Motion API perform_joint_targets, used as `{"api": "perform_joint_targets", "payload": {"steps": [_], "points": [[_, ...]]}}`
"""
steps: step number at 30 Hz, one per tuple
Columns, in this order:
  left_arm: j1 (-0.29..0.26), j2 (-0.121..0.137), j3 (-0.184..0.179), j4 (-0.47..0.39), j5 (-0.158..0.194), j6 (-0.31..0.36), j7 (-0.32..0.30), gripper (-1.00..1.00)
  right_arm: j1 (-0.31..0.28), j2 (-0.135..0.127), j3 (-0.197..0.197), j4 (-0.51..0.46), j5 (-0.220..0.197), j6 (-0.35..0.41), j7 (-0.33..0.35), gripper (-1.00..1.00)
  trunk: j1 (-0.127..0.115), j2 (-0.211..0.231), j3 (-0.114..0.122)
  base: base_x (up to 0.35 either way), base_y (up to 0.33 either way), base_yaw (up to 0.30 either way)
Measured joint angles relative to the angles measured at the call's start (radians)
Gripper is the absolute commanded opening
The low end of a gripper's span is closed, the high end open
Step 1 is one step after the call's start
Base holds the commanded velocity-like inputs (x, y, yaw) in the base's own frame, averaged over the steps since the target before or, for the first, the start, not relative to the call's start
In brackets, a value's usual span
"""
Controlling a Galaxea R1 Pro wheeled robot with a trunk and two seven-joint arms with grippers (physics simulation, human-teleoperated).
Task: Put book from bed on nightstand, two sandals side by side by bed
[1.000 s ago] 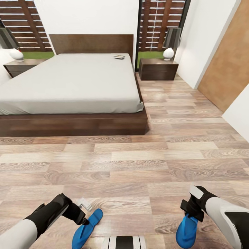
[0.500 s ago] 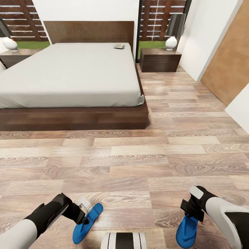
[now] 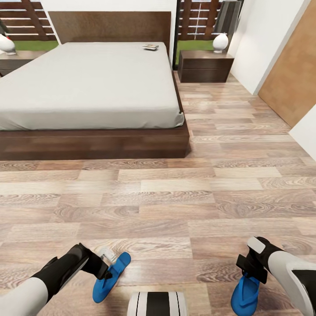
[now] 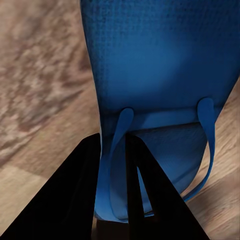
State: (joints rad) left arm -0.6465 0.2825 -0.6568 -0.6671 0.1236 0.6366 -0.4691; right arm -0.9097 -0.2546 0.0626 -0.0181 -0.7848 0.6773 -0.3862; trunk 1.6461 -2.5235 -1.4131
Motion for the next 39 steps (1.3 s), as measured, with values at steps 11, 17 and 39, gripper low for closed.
{"api": "perform_joint_targets", "payload": {"steps": [11, 17, 39], "points": [[0.000, -0.002, 0.040, -0.016, 0.000, 0.001, 0.035, 1.00, 0.000, 0.000, 0.000, 0.001, 0.000, 0.000, 0.000, -1.00, 0.000, 0.000, 0.000, 0.000, 0.000, 0.000], [0.000, -0.012, 0.038, -0.016, -0.001, 0.001, 0.035, 1.00, 0.000, 0.000, 0.000, 0.001, 0.000, 0.000, 0.000, -1.00, 0.000, 0.000, 0.000, 0.000, 0.000, 0.000], [0.000, -0.069, 0.022, -0.053, -0.064, 0.003, 0.190, 1.00, 0.000, 0.002, 0.000, 0.001, 0.000, 0.000, 0.000, -1.00, 0.000, 0.000, 0.000, 0.000, 0.000, 0.000]]}}
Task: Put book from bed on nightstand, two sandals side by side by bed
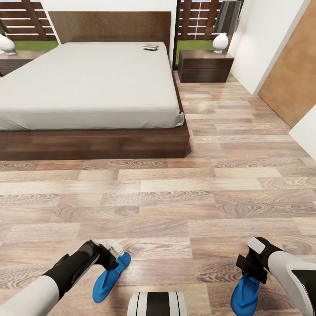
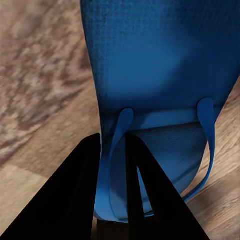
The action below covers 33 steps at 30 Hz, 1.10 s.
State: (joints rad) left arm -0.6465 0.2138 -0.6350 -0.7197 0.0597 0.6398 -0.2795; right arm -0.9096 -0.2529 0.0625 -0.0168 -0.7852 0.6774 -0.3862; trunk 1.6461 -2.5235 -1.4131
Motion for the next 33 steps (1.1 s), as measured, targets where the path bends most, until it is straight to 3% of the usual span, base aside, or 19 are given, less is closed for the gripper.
{"api": "perform_joint_targets", "payload": {"steps": [3, 8, 33], "points": [[0.000, -0.013, 0.002, -0.004, -0.050, 0.001, 0.004, 1.00, 0.000, 0.000, 0.000, 0.000, 0.000, 0.000, -0.001, -1.00, 0.000, 0.000, 0.000, 0.000, 0.000, 0.000], [0.000, -0.020, 0.005, -0.006, -0.083, 0.002, 0.004, 1.00, 0.000, 0.000, 0.000, 0.000, 0.000, 0.000, 0.000, -1.00, 0.000, 0.000, 0.000, 0.000, 0.000, 0.000], [0.000, -0.023, 0.008, -0.004, -0.096, 0.015, 0.001, 1.00, 0.000, -0.006, -0.002, 0.007, 0.002, -0.002, -0.013, -1.00, 0.000, 0.000, 0.000, 0.000, 0.000, 0.000]]}}
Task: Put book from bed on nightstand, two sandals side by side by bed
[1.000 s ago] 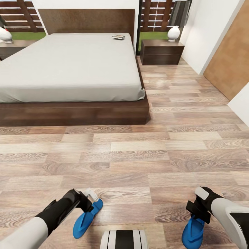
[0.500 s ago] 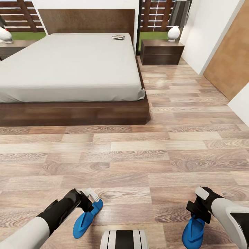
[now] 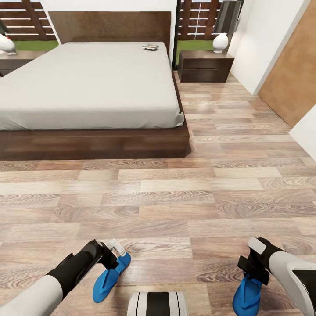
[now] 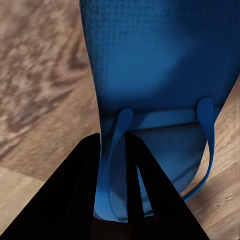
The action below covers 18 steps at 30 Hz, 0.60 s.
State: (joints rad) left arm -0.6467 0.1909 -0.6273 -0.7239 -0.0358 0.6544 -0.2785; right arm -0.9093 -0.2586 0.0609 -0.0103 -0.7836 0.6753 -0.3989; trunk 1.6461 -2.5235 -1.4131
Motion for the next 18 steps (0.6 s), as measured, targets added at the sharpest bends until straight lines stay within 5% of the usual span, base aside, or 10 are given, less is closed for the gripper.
{"api": "perform_joint_targets", "payload": {"steps": [18], "points": [[0.000, 0.002, 0.000, -0.002, 0.002, 0.000, 0.000, 1.00, 0.000, 0.000, 0.000, 0.007, 0.001, -0.052, -0.004, -1.00, 0.007, -0.004, -0.062, 0.000, 0.000, 0.000]]}}
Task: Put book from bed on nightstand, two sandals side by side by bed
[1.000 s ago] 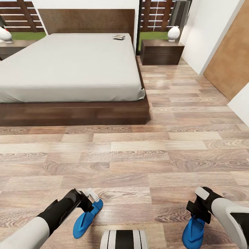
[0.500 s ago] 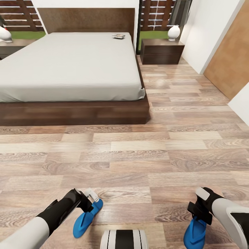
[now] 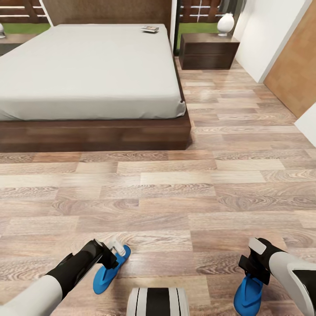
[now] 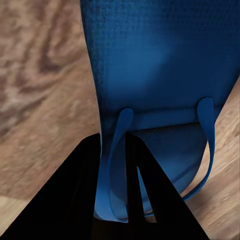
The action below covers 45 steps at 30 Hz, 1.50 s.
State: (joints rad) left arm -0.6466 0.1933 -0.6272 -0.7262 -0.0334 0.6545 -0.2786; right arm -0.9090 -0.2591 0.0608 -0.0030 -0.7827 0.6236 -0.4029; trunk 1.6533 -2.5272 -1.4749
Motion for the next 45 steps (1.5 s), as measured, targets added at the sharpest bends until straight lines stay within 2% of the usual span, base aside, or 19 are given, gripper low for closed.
{"api": "perform_joint_targets", "payload": {"steps": [7, 24, 39, 45], "points": [[0.000, 0.000, 0.000, -0.001, -0.001, -0.001, 0.001, 1.00, 0.000, 0.000, 0.000, 0.000, 0.000, -0.003, 0.000, -1.00, 0.003, -0.002, -0.027, 0.000, 0.000, 0.000], [0.000, 0.002, 0.000, -0.002, -0.002, -0.004, 0.007, 1.00, 0.000, 0.000, 0.000, 0.000, 0.000, -0.003, 0.001, -1.00, 0.003, -0.002, -0.027, 0.000, 0.000, 0.000], [0.000, 0.000, 0.000, 0.000, -0.002, -0.005, 0.009, 1.00, 0.000, 0.000, 0.000, 0.000, 0.000, -0.003, 0.001, -1.00, 0.010, -0.005, -0.085, 0.000, 0.000, 0.000], [0.000, -0.001, 0.000, 0.000, -0.002, -0.005, 0.009, 1.00, 0.000, 0.000, 0.001, 0.000, 0.000, -0.003, 0.001, -1.00, 0.010, -0.005, -0.085, 0.000, 0.000, 0.000]]}}
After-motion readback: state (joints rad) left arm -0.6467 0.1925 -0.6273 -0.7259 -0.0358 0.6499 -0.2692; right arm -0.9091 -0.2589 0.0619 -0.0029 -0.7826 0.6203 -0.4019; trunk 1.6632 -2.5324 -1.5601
